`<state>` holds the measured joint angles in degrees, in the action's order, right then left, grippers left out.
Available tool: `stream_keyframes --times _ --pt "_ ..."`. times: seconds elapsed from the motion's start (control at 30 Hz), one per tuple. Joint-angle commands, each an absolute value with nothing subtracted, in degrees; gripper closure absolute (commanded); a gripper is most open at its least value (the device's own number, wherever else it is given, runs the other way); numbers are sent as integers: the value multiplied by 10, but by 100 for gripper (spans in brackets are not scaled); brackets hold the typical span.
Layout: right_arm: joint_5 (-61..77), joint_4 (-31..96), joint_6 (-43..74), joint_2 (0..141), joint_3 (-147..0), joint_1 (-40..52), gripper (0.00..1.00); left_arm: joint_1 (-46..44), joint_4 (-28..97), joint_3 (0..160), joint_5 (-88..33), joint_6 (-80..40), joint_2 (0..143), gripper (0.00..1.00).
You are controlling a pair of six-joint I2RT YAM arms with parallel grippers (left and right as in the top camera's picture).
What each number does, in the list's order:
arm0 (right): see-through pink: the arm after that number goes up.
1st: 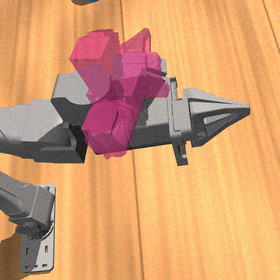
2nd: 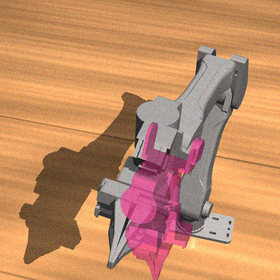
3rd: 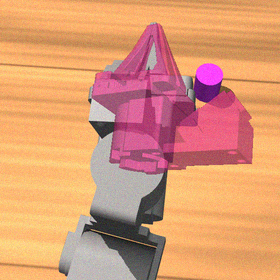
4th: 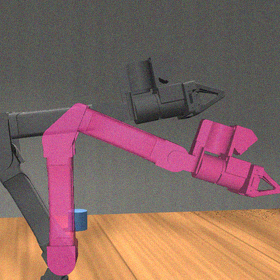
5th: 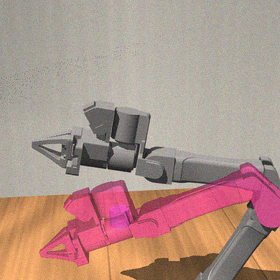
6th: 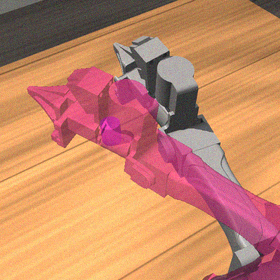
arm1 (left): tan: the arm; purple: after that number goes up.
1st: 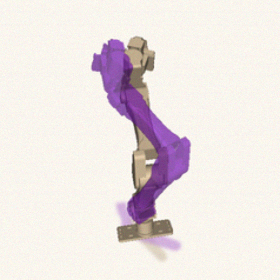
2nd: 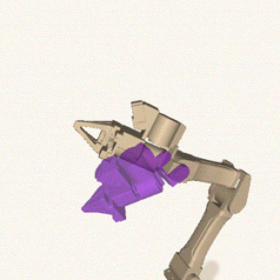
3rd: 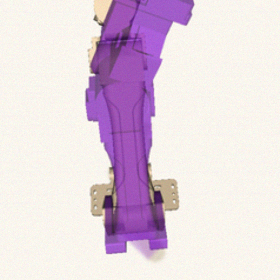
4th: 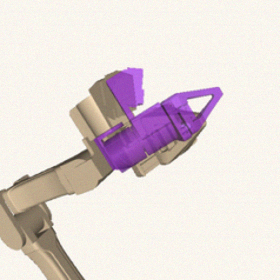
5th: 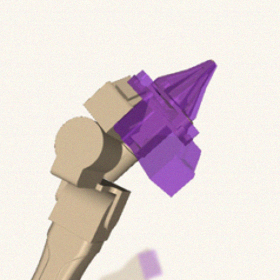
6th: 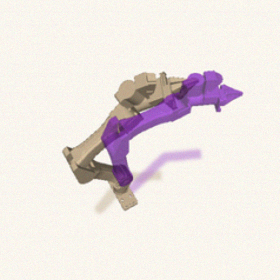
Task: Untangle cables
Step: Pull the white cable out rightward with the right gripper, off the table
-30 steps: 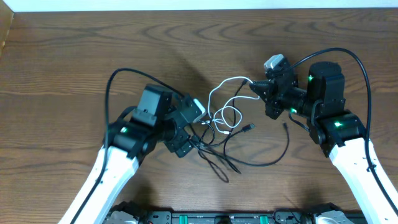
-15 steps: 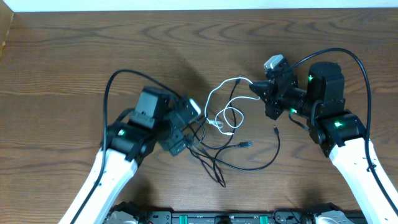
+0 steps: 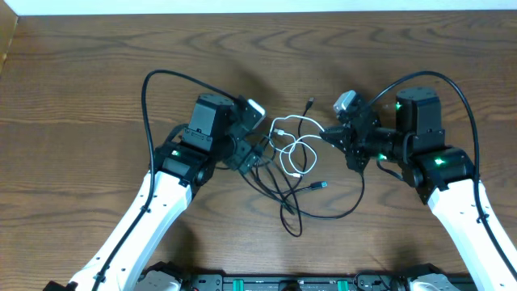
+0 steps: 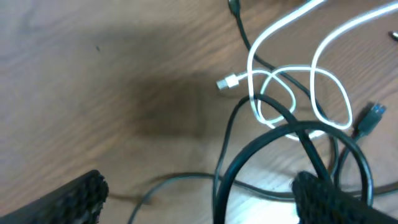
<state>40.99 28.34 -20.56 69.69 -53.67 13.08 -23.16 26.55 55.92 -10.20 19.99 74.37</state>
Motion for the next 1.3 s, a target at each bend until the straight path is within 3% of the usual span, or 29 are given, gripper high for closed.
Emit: stream_keyframes --times 0.0,0.17,0.33,0.67,1.27 --pt "369 286 -187 690 -542 126 99 -232 241 566 -78 173 739 13" --pt "213 246 -44 673 -542 102 99 -232 231 566 9 144 739 17" --pt "194 147 8 628 -542 55 99 -232 233 566 6 144 740 17" --pt "167 -24 43 572 -542 -21 99 -232 237 566 5 142 741 17" --pt "134 -63 42 573 -542 -216 99 -232 239 566 5 142 741 17"
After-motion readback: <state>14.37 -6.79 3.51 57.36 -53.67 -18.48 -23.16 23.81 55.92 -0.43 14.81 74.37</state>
